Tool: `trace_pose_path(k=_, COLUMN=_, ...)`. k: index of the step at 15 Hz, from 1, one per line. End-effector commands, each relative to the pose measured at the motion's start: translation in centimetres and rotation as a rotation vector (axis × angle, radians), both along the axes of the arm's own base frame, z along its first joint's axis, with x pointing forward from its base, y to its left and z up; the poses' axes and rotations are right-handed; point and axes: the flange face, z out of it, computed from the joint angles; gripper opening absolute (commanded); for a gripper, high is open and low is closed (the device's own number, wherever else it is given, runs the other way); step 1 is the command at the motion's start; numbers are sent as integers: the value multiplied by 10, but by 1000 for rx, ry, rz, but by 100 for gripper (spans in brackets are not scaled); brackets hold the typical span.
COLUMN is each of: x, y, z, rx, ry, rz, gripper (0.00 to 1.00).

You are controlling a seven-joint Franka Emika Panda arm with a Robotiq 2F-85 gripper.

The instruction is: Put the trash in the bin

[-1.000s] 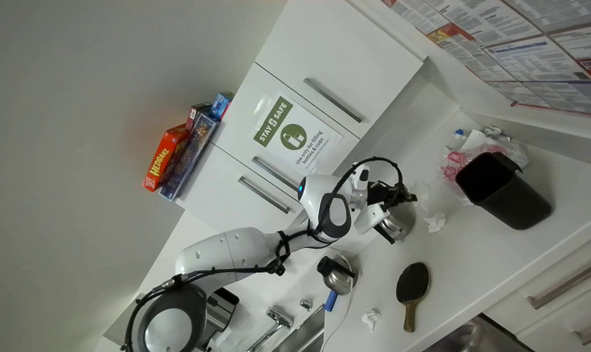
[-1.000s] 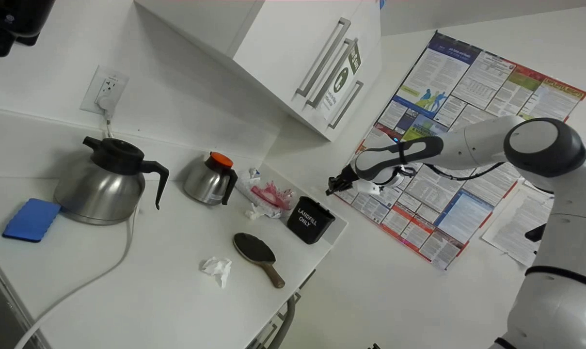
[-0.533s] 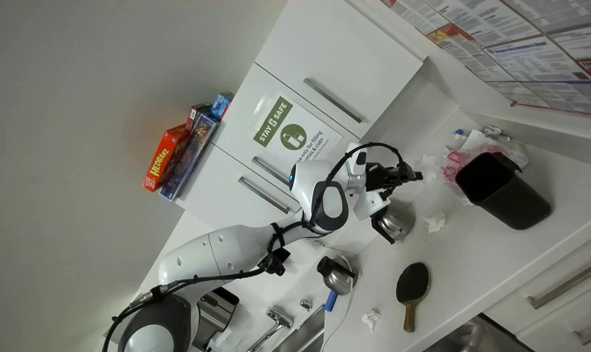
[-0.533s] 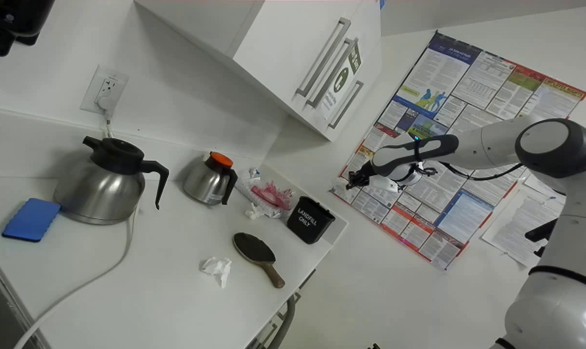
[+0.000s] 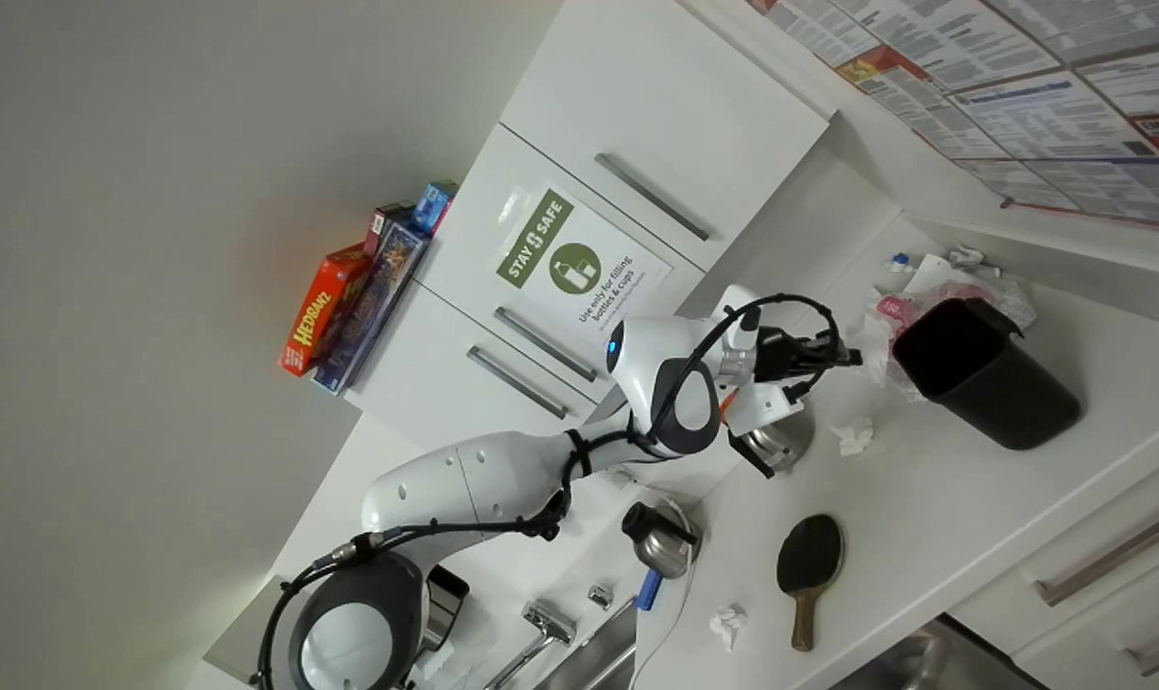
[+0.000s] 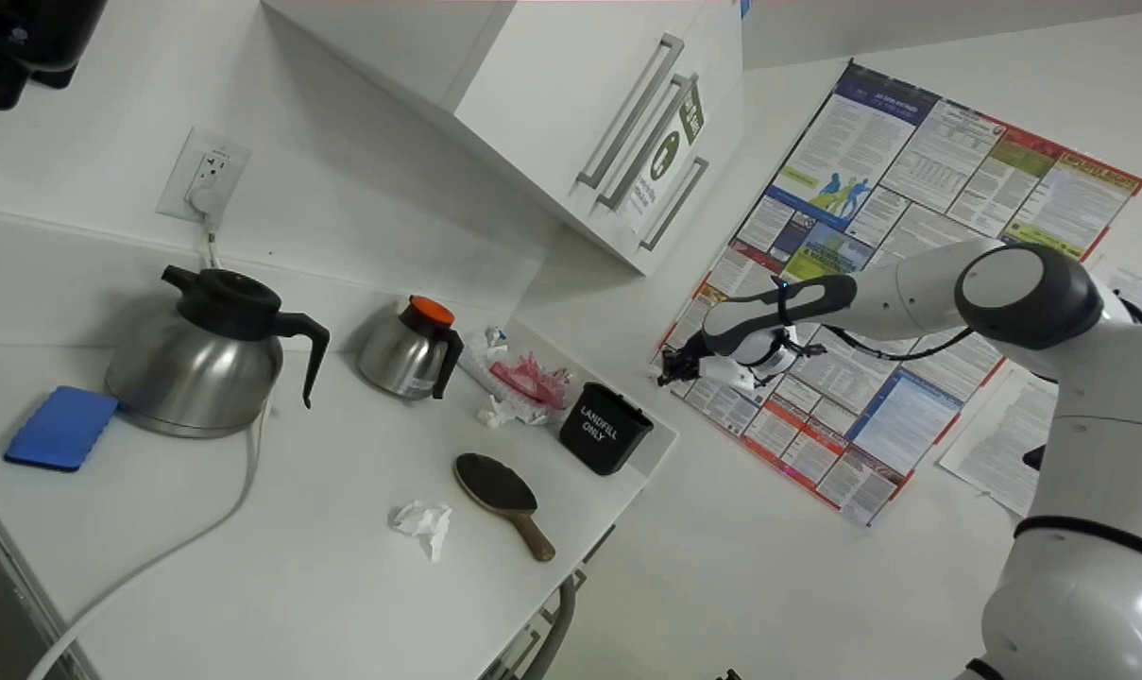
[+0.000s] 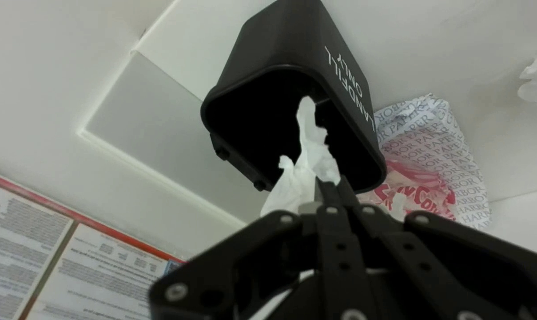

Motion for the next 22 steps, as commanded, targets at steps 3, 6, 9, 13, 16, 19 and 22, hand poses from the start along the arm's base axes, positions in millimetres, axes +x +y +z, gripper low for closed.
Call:
trace_pose_path(k=3, x=23, y=-33, z=-22, rx=4, ry=4, rz=-47, gripper=0)
trace_pose_path(k=6, x=30, y=-45, z=-29, rx=2, ry=7, rz=-63, gripper=0)
trace_pose_path(k=9, x=36, y=-51, z=-34, rx=-12, ry=15, rz=-68, gripper=28)
trace_pose_path(k=13, x=42, y=-51, z=-36, rx=-11, ry=20, rz=-64, gripper=58)
trace_pose_path(k=16, x=43, y=-51, z=-34, rx=-15, ry=19, rz=-61, gripper=80)
trace_pose_path(k=19, x=44, y=-51, z=-33, rx=-15, ry=17, rz=-61, gripper=100)
trace_pose_path(k=22, x=40, y=-49, z=-37, rx=-27, ry=13, rz=-45, gripper=100)
